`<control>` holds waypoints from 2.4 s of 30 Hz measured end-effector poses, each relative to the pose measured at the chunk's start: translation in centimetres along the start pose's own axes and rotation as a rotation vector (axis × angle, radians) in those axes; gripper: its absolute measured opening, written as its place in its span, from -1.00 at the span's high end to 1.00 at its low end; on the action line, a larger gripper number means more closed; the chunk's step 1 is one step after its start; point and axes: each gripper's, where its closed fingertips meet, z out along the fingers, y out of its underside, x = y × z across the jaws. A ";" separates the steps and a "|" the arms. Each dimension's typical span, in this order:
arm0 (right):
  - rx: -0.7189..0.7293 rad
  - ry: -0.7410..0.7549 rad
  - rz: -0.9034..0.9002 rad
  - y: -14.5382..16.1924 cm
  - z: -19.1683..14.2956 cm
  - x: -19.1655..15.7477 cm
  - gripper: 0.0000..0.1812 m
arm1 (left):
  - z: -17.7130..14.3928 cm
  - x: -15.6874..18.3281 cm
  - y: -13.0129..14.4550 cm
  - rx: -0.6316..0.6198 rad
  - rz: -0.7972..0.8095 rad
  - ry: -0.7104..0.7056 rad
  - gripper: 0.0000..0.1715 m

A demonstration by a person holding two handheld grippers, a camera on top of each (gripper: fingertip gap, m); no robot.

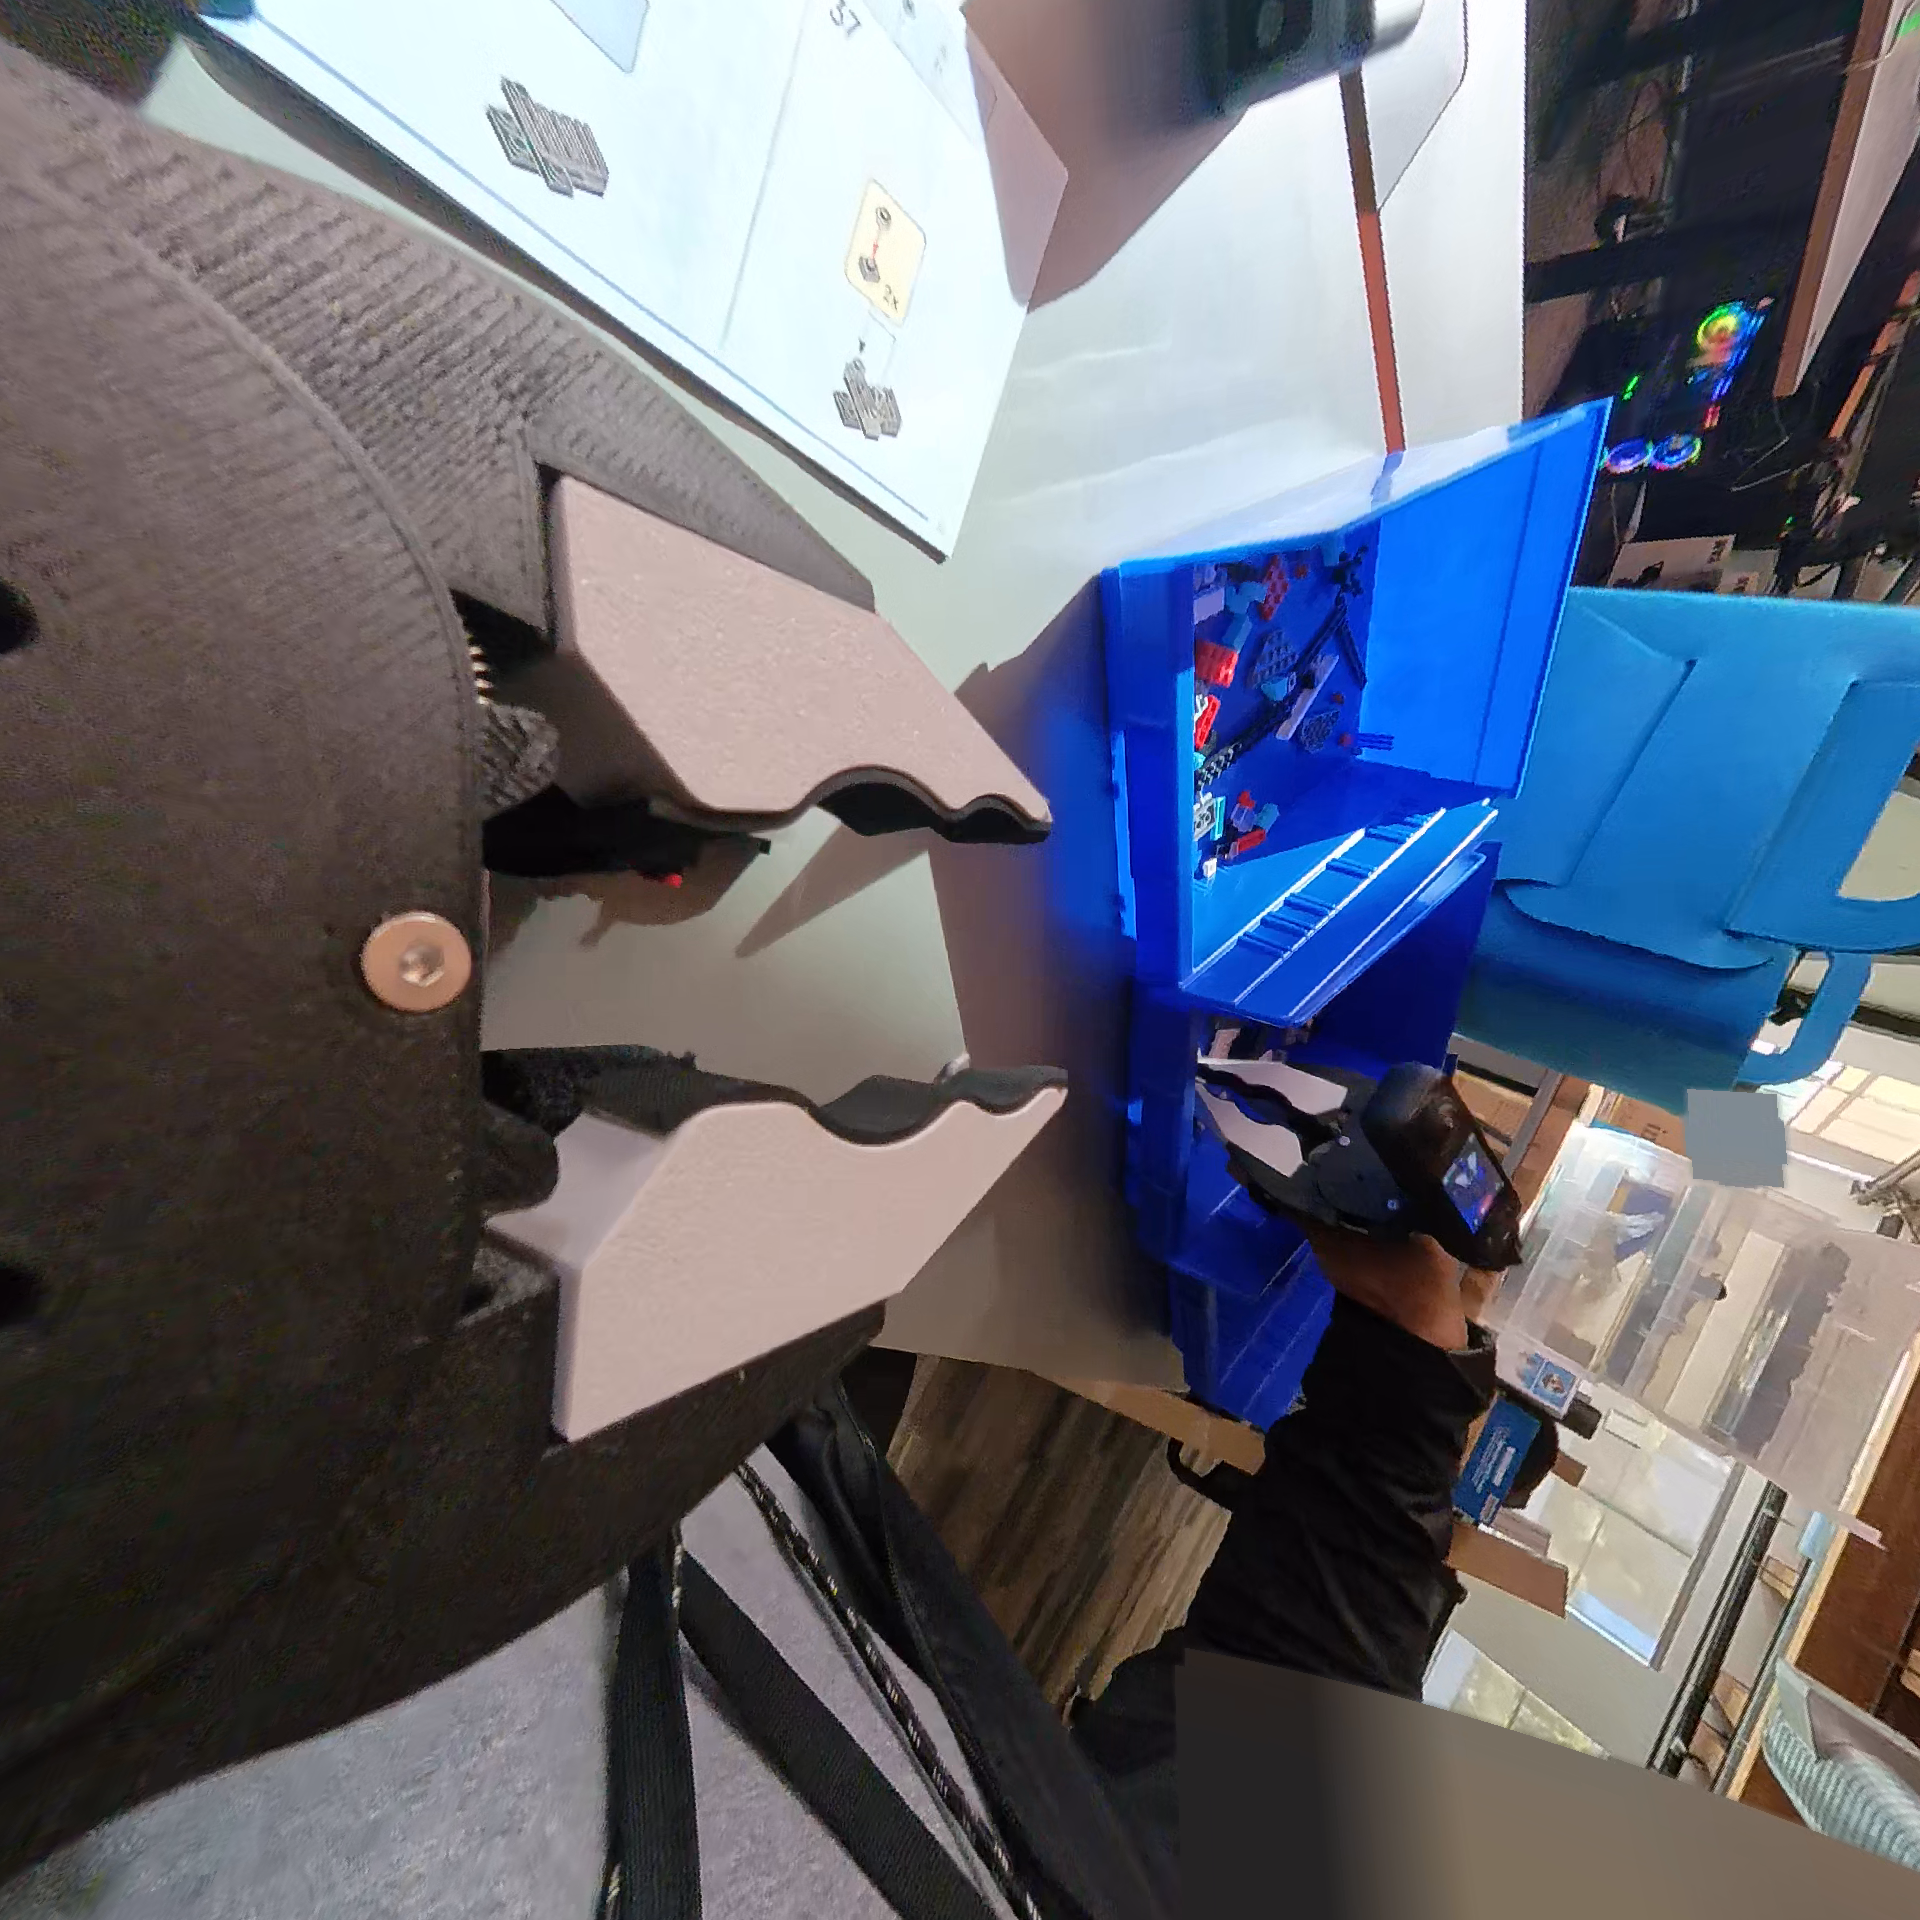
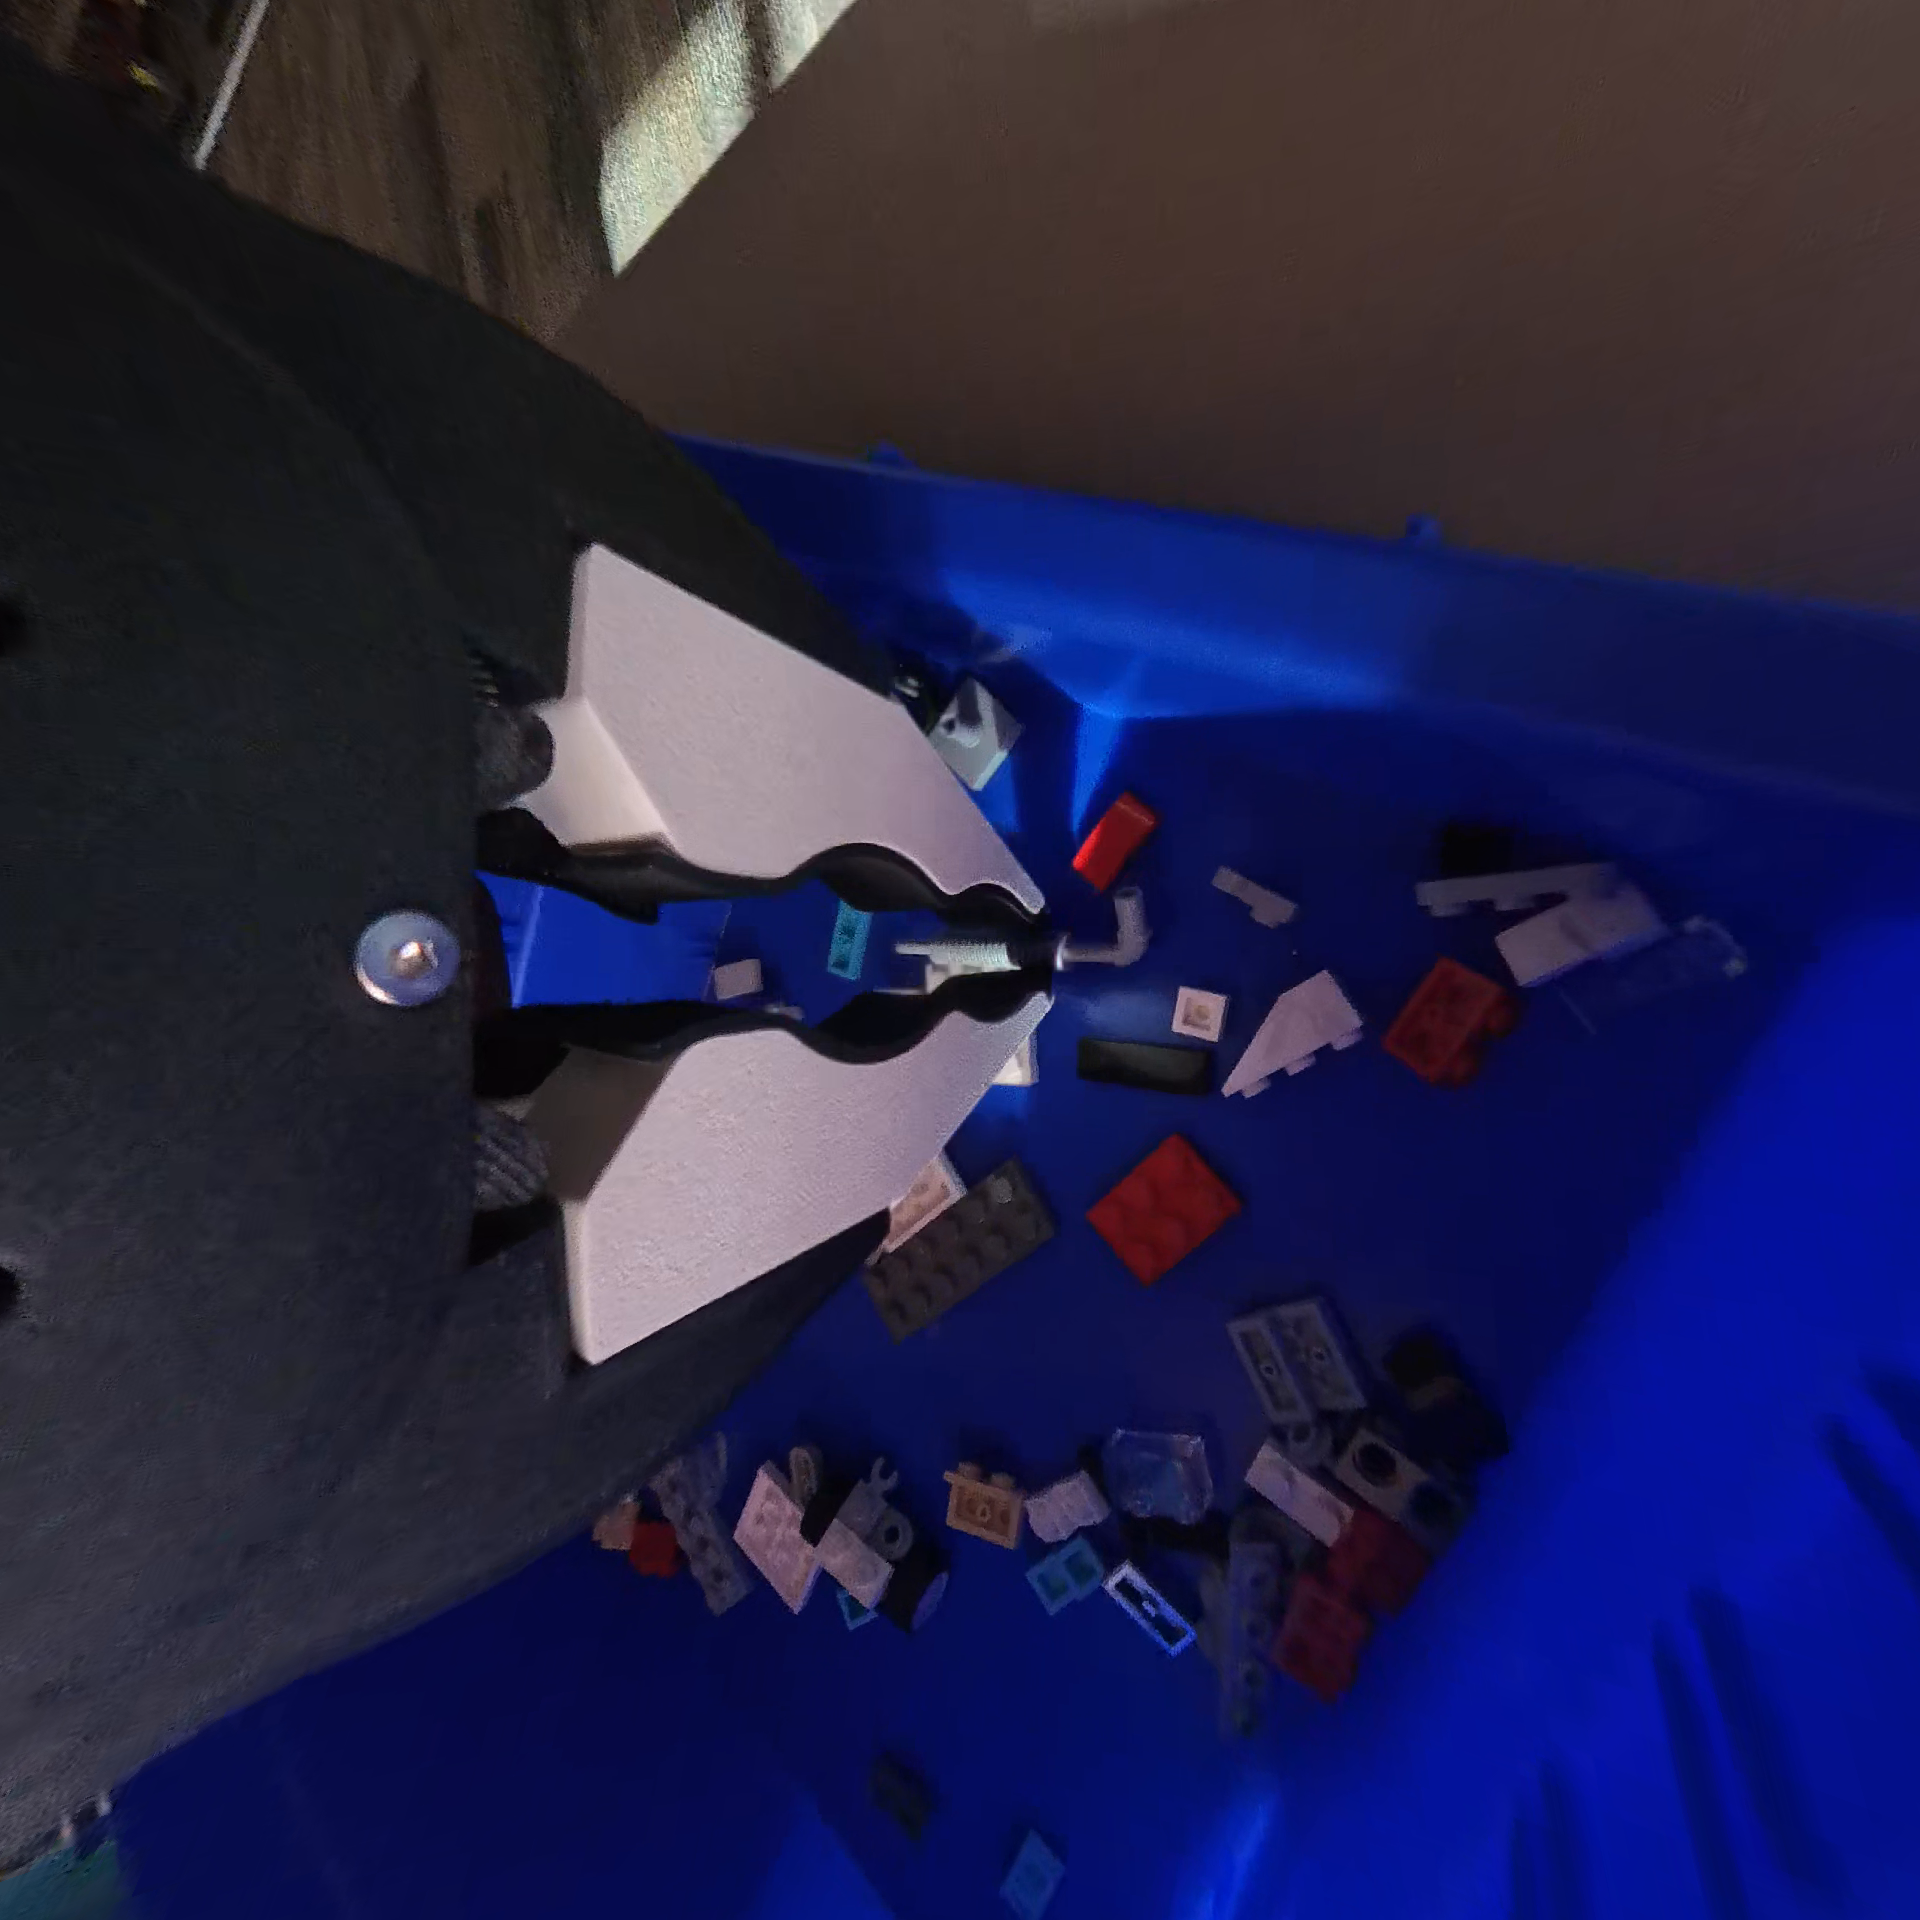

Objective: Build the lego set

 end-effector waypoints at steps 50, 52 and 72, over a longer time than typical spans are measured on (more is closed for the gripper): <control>0.780 -0.169 0.304 -33.4 -2.4 -16.3 0.75 | -16.8 -8.7 8.6 0.049 -0.197 -0.186 0.51; 0.808 -0.154 0.329 -33.4 -2.4 -16.1 0.73 | -17.4 -9.1 8.8 0.038 -0.186 -0.219 0.51; 0.821 -0.174 0.369 -34.7 -0.3 -16.6 0.63 | -17.1 -8.8 8.4 0.076 -0.302 -0.100 0.52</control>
